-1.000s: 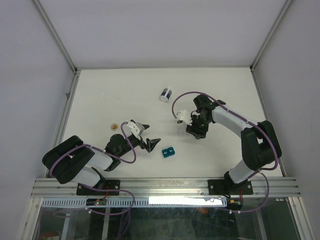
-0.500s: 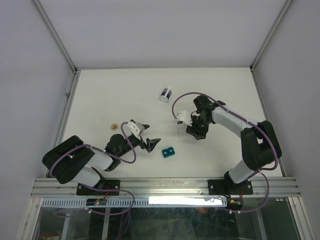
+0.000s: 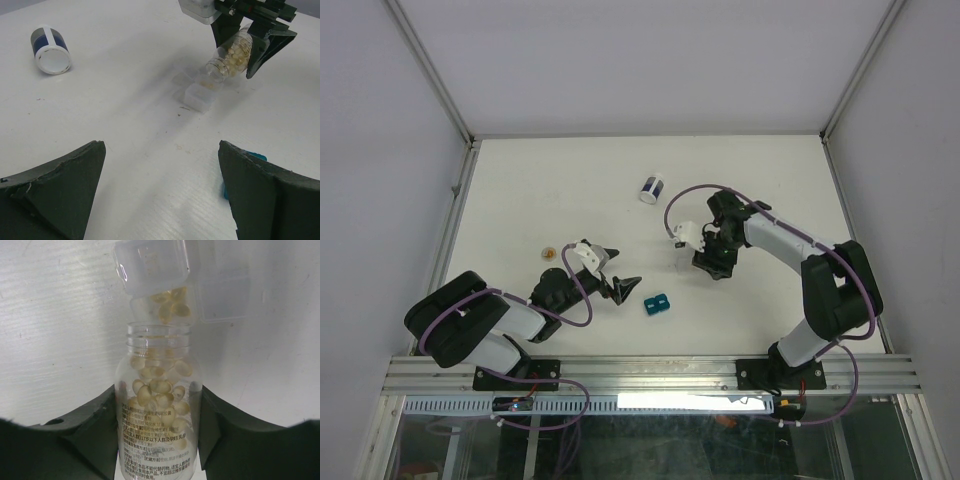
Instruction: Sort the pills into containers
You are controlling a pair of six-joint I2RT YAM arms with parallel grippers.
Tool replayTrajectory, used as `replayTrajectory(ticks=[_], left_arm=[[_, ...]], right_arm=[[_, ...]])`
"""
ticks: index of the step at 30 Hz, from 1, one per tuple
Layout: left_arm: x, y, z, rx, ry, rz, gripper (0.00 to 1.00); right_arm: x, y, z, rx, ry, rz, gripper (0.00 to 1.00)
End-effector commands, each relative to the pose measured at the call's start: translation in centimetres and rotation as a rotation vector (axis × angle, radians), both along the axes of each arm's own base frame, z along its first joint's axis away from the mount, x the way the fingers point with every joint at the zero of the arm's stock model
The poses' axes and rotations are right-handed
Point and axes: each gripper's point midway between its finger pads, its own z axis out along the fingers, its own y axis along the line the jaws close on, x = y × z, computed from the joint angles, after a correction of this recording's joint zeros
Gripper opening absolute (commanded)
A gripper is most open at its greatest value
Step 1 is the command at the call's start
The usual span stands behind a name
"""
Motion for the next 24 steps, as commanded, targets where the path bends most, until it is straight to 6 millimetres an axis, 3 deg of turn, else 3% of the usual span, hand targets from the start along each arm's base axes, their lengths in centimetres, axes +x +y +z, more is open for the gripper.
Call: replayTrajectory(ticks=[1, 5, 11, 15, 19, 22, 24], left_arm=[[0.2, -0.5, 1.6, -0.021, -0.063, -0.023, 0.99], [0.2, -0.5, 1.6, -0.023, -0.063, -0.021, 0.99], [0.9, -0.4, 1.7, -0.036, -0.023, 0.016, 0.99], [1.7, -2.3, 3.4, -0.128, 0.135, -0.013, 0.99], [2.8, -3.1, 3.8, -0.206, 0.376, -0.014, 0.99], [3.6, -2.4, 3.9, -0.263, 0.535, 0.009, 0.96], [4.5, -0.6, 3.9, -0.301, 0.593, 0.062, 0.91]], right_arm=[[0.9, 0.6, 0.7, 0.043, -0.034, -0.009, 0.0], [1.0, 1.0, 1.7, 0.115, -0.049, -0.021, 0.0], [0.7, 3.3, 5.2, 0.403, -0.062, -0.023, 0.0], [0.5, 5.7, 8.9, 0.664, -0.077, -0.024, 0.0], [0.0, 7.5, 13.1, 0.895, -0.075, 0.01, 0.0], [-1.5, 8.8, 16.1, 1.06, -0.084, 0.122, 0.0], [-2.0, 9.3, 17.7, 1.129, -0.087, 0.141, 0.0]])
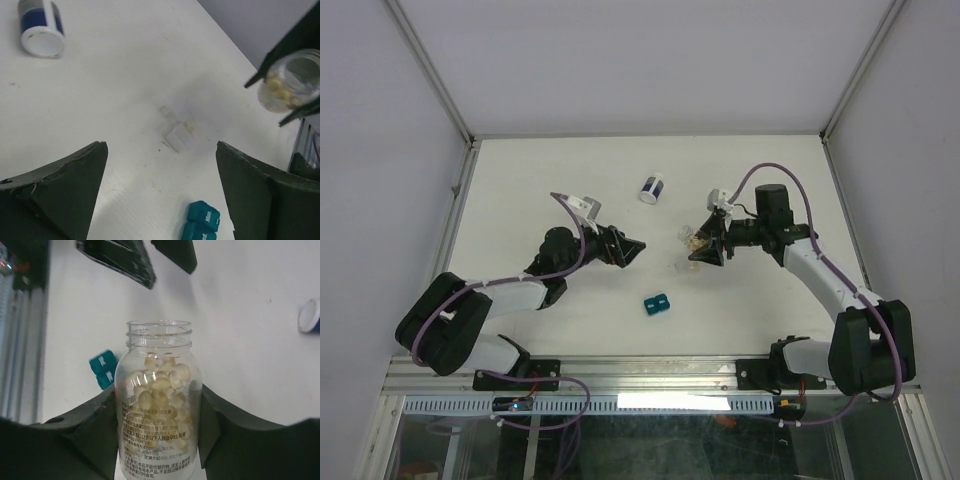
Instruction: Sort the pills into containers
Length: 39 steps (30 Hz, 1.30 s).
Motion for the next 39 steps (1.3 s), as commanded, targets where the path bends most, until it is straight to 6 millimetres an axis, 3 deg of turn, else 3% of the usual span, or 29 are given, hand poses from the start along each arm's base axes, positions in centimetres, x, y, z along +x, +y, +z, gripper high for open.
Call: replayTrajectory(ticks=[1, 8, 12, 18, 22, 28, 39], left_arm=[[0.5, 2.5, 0.1, -0.112, 0.256, 0.059, 0.89], [4.2, 10.7, -3.5, 0.104, 0.408, 0.488, 0.76], [4.5, 15.5, -4.5, 0.29, 0.45, 0.715, 0.76], [4.1, 20.7, -5.3, 0.449, 0.487, 0.947, 0.75], [4.4, 22.1, -6.8, 0.512, 0.547, 0.985, 0.69], [5.1, 23.2, -7.6, 0.559, 0.585, 1.001, 0.67], [5.4, 23.6, -10.4, 0.632, 0.671, 0.966, 0.63]], right_arm=[[-1.8, 2.6, 7.3, 0.302, -0.083, 0.141, 0.0], [-2.1, 3.7, 11.5, 0.447, -0.001, 0.075, 0.0], [-2.4, 4.1, 11.4, 0.472, 0.018, 0.063, 0.0], [-2.9, 3.8, 10.6, 0.45, 0.039, 0.082, 0.0], [-2.9, 3.6, 10.5, 0.438, 0.053, 0.088, 0.0], [-2.8, 3.0, 10.6, 0.437, 0.045, 0.077, 0.0], [-2.7, 2.6, 10.8, 0.437, 0.044, 0.076, 0.0]])
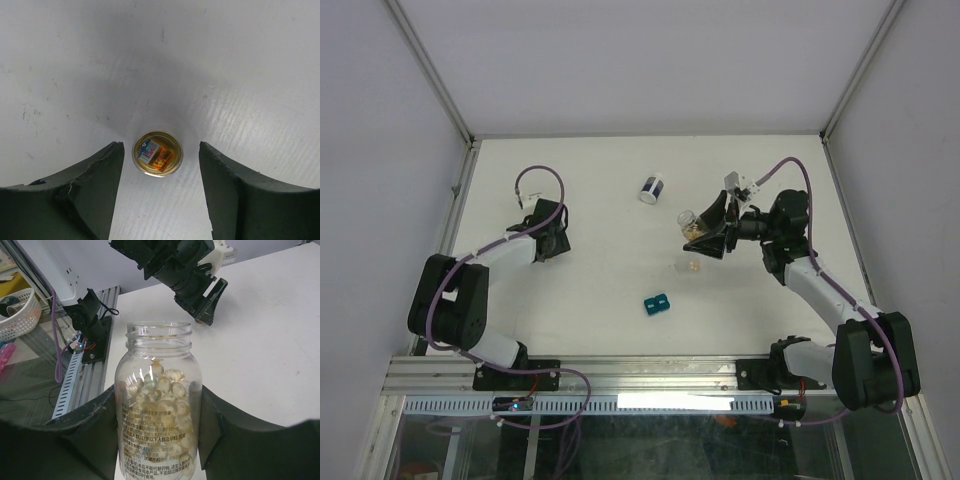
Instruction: Sort the pills into containers
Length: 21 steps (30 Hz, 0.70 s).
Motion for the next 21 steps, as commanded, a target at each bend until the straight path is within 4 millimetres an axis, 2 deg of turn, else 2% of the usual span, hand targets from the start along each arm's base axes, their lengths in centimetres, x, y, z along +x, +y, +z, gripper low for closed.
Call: replayTrajectory(ticks=[1, 3, 8, 15, 19, 21], left_arm=[[1.2, 0.0, 0.6, -0.005, -0.006, -0.018, 0.61], [1.3, -0.1, 0.3, -0.006, 0.005, -0.02, 0.6], [1.2, 0.0, 0.1, -0.006, 0.014, -0.018, 0.48], [1.1, -0.1, -0.1, -0.011, 0.024, -0.026, 0.47], [1.0, -0.9, 0.2, -0.05, 0.02, -0.049, 0.32], [0.9, -2.2, 1.0, -0.115, 0.003, -0.085, 0.28]], right_arm=[[-0.3, -0.3, 1.6, 0.015, -0.058, 0.009, 0.0], [-0.3, -0.4, 1.6, 0.015, -0.058, 0.007, 0.0], [-0.2, -0.5, 1.6, 0.015, -0.051, 0.002, 0.0], [-0.1, -0.5, 1.7, 0.017, -0.049, -0.002, 0.0], [-0.1, -0.6, 1.6, 0.016, -0.05, -0.002, 0.0], [-0.2, -0.7, 1.6, 0.014, -0.06, 0.005, 0.0]])
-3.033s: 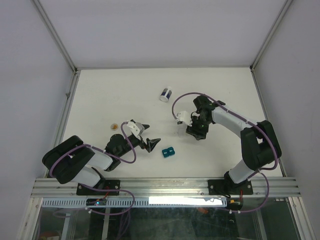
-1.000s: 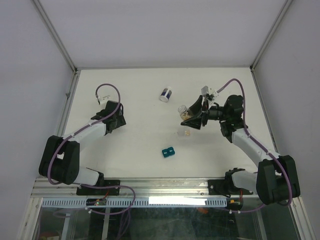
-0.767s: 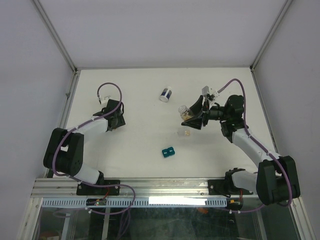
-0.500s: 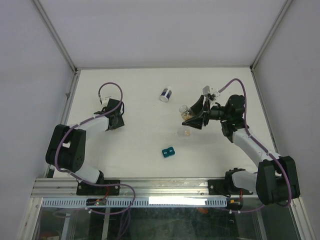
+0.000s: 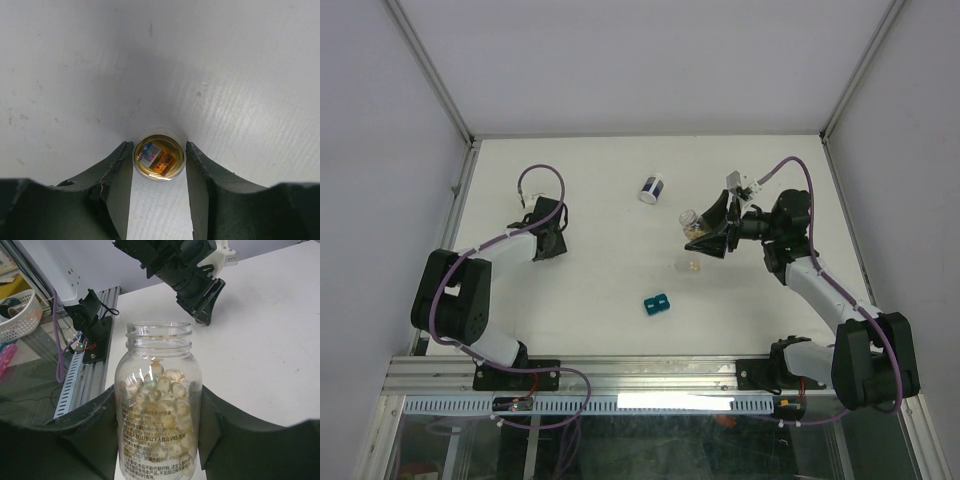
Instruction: Sort the pills into containers
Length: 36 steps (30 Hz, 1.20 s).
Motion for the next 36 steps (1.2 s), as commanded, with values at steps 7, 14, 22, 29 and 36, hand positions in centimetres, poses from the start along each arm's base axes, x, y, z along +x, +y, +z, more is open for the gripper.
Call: replayTrajectory(ticks=[7, 14, 22, 29, 36], left_arm=[[-0.5, -13.2, 11.2, -0.477, -0.311, -0.429, 0.25], [-8.5, -23.0, 22.2, -1.068, -0.528, -0.906, 0.25], [-11.9, -26.5, 29.2, -1.253, -0.636, -1.099, 0.25], [-11.3, -28.1, 30.3, -1.257, -0.65, -1.101, 0.25], [-10.8, -30.1, 29.2, -1.246, -0.587, -1.106, 0.25]], right_arm=[[-1.5, -0.7, 1.8, -0.017, -0.14, 0.058, 0.0], [-2.8, -1.2, 2.1, -0.09, -0.229, 0.111, 0.0], [-3.3, -1.5, 2.1, -0.116, -0.239, 0.103, 0.0], [-2.8, -1.2, 1.1, -0.164, -0.237, 0.08, 0.0], [-3.0, -0.3, 0.3, -0.21, -0.26, 0.096, 0.0]])
